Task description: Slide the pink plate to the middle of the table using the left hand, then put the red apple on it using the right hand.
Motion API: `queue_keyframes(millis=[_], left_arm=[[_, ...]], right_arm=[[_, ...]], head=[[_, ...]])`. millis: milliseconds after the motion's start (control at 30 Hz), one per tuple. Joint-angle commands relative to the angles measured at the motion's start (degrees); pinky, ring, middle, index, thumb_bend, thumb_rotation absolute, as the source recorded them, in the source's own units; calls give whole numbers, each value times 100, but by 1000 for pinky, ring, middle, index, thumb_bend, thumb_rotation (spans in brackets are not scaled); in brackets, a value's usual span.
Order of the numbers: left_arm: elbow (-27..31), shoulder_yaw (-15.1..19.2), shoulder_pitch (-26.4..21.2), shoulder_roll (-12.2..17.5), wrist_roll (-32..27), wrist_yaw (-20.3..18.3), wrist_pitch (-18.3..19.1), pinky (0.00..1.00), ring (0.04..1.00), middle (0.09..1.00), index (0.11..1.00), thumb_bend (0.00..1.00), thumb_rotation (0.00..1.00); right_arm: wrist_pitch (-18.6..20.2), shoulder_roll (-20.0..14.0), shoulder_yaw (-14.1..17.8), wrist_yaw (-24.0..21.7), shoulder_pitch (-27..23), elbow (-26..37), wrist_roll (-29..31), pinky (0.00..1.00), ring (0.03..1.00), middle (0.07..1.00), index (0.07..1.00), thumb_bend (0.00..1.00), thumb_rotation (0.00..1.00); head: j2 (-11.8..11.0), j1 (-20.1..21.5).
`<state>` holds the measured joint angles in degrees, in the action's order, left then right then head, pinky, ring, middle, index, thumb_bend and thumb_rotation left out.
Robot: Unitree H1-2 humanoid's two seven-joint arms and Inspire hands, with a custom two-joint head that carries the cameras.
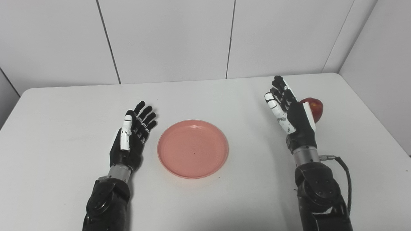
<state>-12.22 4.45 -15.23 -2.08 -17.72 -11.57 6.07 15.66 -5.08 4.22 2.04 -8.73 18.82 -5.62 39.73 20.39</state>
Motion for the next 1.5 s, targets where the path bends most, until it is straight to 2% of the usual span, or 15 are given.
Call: queue_keyframes(millis=[0,133,233,333,367,500,633,800,1033,1233,1467], left_arm=[[-194,31,-9,58,-28,7,51,917,907,910,894,349,1000],[-286,61,-31,86,-84,-32,-22,915,903,908,893,344,1000],[-357,80,-44,97,-104,-59,-87,911,898,905,892,341,1000],[-489,92,-75,118,-130,-100,-184,911,899,907,896,341,1000],[-525,99,-85,125,-150,-118,-201,913,902,910,899,339,1000],[-659,128,-119,133,-198,-148,-280,911,903,911,899,339,1000],[-731,157,-139,138,-243,-152,-346,907,901,907,895,340,1000],[-846,218,-179,134,-308,-149,-414,909,902,909,895,341,1000],[-927,250,-200,153,-354,-200,-469,910,906,914,895,337,1000],[-953,277,-193,163,-377,-222,-457,915,908,917,896,337,1000],[-945,275,-167,150,-373,-218,-448,918,909,918,896,337,1000]], right_arm=[[39,-123,17,88,-278,268,-231,852,911,921,901,759,655],[273,-397,-117,99,-351,476,-1052,825,902,912,896,773,713],[244,-562,-141,60,-393,518,-1383,832,892,906,894,762,725],[176,-690,-23,19,-441,512,-1350,819,865,892,903,780,557],[249,-714,17,17,-450,542,-1365,838,880,896,905,833,488],[309,-802,159,-24,-458,599,-1307,861,910,917,925,901,399],[453,-1043,237,-163,-483,705,-1433,874,931,940,950,917,355],[795,-1343,260,-282,-527,802,-1766,874,943,951,962,984,385],[1059,-1841,193,-495,-559,807,-2537,860,945,964,971,1000,440],[1106,-1987,284,-629,-529,745,-2788,833,937,971,963,1000,370],[1110,-2105,301,-675,-502,435,-3201,792,907,957,954,1000,376]], head=[[2,-2],[-32,123],[-63,143],[-121,171],[-124,174],[-163,177],[-201,200],[-229,253],[-241,310],[-210,335],[-209,309]])
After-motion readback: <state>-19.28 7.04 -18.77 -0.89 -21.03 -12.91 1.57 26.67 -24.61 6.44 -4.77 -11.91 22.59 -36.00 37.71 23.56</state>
